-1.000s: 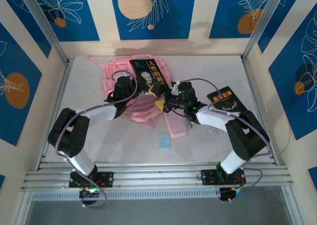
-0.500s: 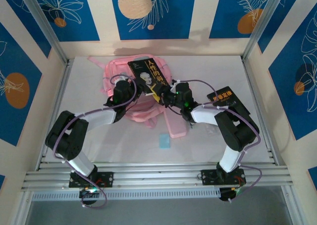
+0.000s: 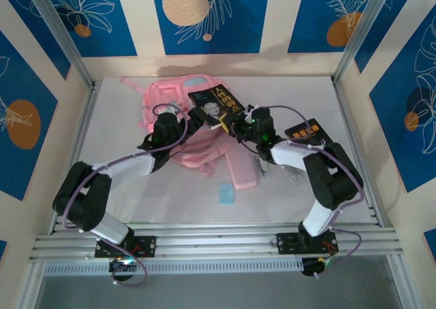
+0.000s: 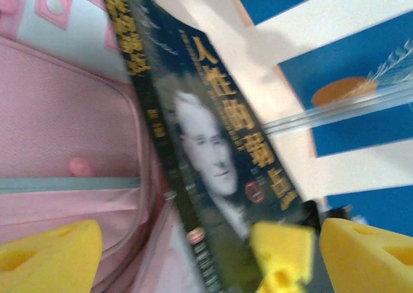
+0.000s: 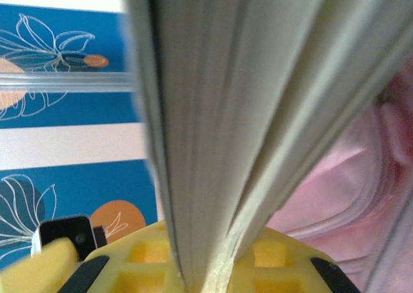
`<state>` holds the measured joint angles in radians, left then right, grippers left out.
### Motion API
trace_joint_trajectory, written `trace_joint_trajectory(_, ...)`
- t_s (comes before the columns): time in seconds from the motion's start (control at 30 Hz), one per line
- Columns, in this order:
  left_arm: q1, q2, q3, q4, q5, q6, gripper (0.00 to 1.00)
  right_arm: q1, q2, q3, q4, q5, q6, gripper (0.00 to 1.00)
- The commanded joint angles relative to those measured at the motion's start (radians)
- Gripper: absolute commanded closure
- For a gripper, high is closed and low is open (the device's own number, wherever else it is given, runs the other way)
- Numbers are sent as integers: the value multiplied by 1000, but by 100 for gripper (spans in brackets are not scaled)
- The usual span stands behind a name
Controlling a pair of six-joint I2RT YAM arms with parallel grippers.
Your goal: Pack the student bag
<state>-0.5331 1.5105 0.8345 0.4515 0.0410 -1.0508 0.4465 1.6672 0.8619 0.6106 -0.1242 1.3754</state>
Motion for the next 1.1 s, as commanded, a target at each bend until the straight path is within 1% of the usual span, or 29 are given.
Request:
trace_joint_trajectory(0.0, 7, -33, 83, -269, 33, 287, 12, -72, -133, 39, -51, -80, -165, 93)
trace_joint_trajectory(0.1, 13, 2, 183, -470, 36, 482, 11, -133, -199, 80, -223, -147, -311, 93)
trace_joint_trajectory(0.2, 15, 65, 285, -626, 39, 634, 11, -185, -264, 102, -387, -173, -428, 93)
trace_joint_trajectory(0.3, 15, 143, 384, -756, 30, 758, 11, -239, -317, 99, -494, -203, -495, 93)
trace_joint_trajectory(0.4, 9, 222, 470, -836, 22, 839, 12, -288, -358, 78, -561, -228, -531, 93)
trace_joint_trajectory(0.53, -10, 307, 561, -878, -3, 921, 13, -348, -406, 28, -596, -249, -533, 94)
trace_joint_trajectory(0.67, -25, 404, 685, -905, 0, 904, 14, -386, -451, -23, -594, -250, -529, 94)
trace_joint_trajectory(0.77, -49, 477, 787, -940, -34, 857, 16, -397, -468, -38, -598, -250, -532, 95)
trace_joint_trajectory(0.9, -85, 567, 887, -992, -87, 817, 17, -402, -471, -49, -599, -246, -529, 95)
trace_joint_trajectory(1.0, -101, 606, 925, -1053, -161, 813, 17, -407, -469, -55, -595, -252, -528, 95)
trace_joint_trajectory(1.07, -102, 598, 912, -1069, -185, 827, 17, -410, -468, -57, -596, -253, -533, 95)
